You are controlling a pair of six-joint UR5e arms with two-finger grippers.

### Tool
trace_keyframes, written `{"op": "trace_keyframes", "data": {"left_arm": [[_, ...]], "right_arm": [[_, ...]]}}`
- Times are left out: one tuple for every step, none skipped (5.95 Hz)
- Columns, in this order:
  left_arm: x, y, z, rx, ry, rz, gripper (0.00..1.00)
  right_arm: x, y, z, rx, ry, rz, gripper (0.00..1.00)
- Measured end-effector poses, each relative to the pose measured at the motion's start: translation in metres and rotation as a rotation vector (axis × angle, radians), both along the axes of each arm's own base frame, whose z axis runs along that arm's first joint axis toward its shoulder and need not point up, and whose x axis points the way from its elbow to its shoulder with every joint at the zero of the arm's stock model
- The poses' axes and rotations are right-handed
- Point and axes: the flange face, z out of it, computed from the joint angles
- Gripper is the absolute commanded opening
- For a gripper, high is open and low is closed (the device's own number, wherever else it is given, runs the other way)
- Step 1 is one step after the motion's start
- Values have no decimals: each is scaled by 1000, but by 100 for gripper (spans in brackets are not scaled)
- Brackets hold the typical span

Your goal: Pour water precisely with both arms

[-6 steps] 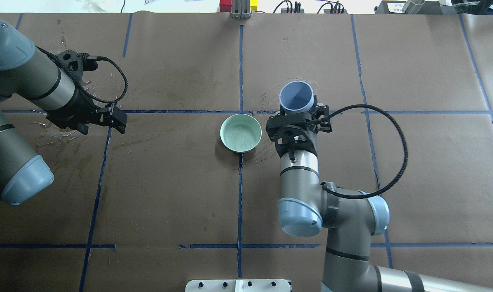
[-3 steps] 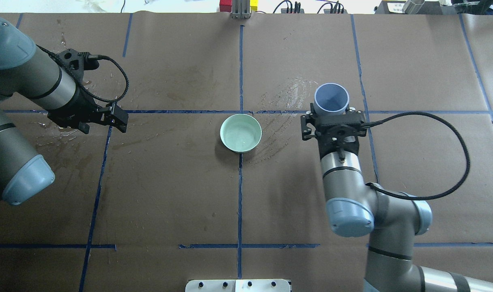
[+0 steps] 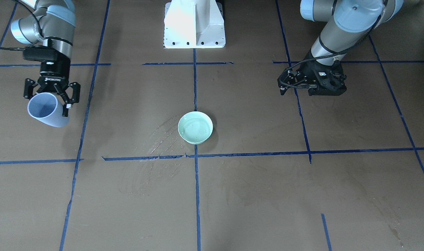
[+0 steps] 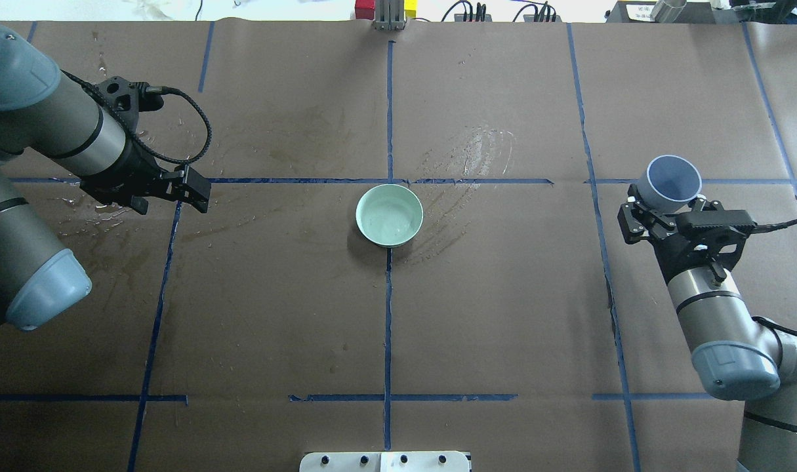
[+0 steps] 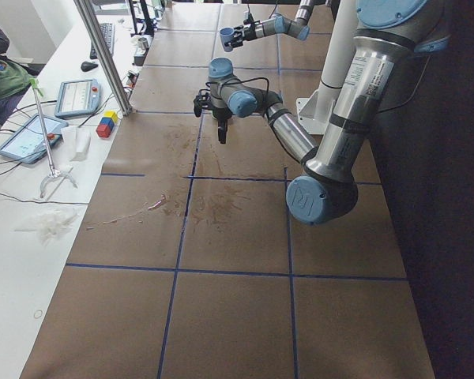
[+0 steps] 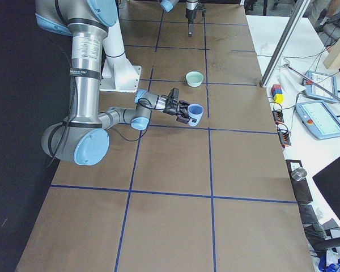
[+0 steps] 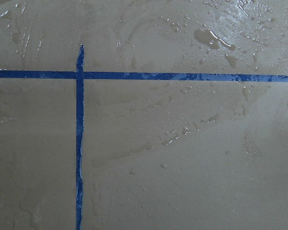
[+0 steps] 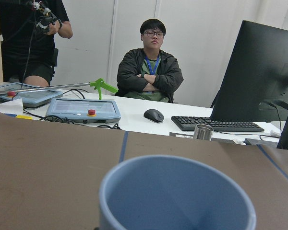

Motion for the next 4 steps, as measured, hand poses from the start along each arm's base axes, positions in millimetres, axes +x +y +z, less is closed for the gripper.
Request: {"op": "trace_keyframes", "data": {"left_arm": [[1,-1,-3,4,4,-1,100],[1,-1,-6,7,6,-1,100],[1,-1,-6,8,7,-1,100],[1,-1,-6,8,7,-2,100]], "right_arm": [[12,-4,34,-5,3,15,0],[23,-9,73,-11,-1,22,0],[33,-12,105,-21,-1,21,0],[40,-12,126,-28,8,23,0]]}}
